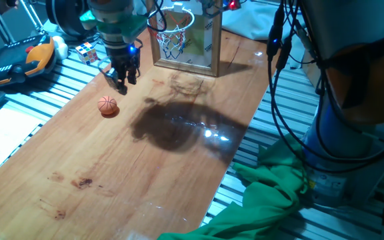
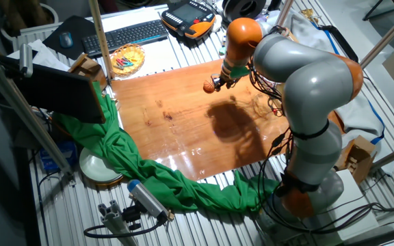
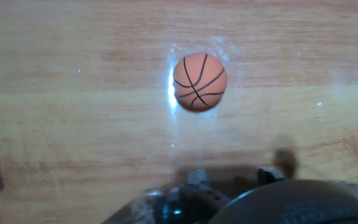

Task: Grab a basketball, release it and shoot it into the basket

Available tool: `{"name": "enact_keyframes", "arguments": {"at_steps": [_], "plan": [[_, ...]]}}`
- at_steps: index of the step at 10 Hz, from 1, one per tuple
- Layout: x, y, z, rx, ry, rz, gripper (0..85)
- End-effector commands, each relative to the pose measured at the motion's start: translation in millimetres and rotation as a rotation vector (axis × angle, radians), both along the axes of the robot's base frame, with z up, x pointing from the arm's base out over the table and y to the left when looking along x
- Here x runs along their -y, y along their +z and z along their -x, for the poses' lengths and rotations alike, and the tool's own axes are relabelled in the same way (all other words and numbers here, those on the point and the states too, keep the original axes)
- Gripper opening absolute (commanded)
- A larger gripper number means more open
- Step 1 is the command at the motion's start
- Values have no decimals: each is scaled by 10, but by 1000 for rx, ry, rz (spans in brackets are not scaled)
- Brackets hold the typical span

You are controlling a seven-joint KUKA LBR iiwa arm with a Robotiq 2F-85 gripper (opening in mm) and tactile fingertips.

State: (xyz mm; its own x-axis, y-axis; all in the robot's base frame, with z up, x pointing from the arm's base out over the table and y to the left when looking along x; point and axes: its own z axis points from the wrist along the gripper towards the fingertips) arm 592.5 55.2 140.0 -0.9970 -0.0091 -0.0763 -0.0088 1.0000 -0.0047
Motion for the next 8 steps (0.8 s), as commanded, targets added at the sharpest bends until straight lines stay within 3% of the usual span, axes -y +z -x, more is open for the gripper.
{"name": "enact_keyframes", "arguments": {"at_steps": [1, 2, 8], "plan": [[-25, -13, -32, 1, 4, 7, 817], [-66, -49, -86, -2, 7, 9, 850], [-193, -310, -335, 5, 1, -16, 850]]}}
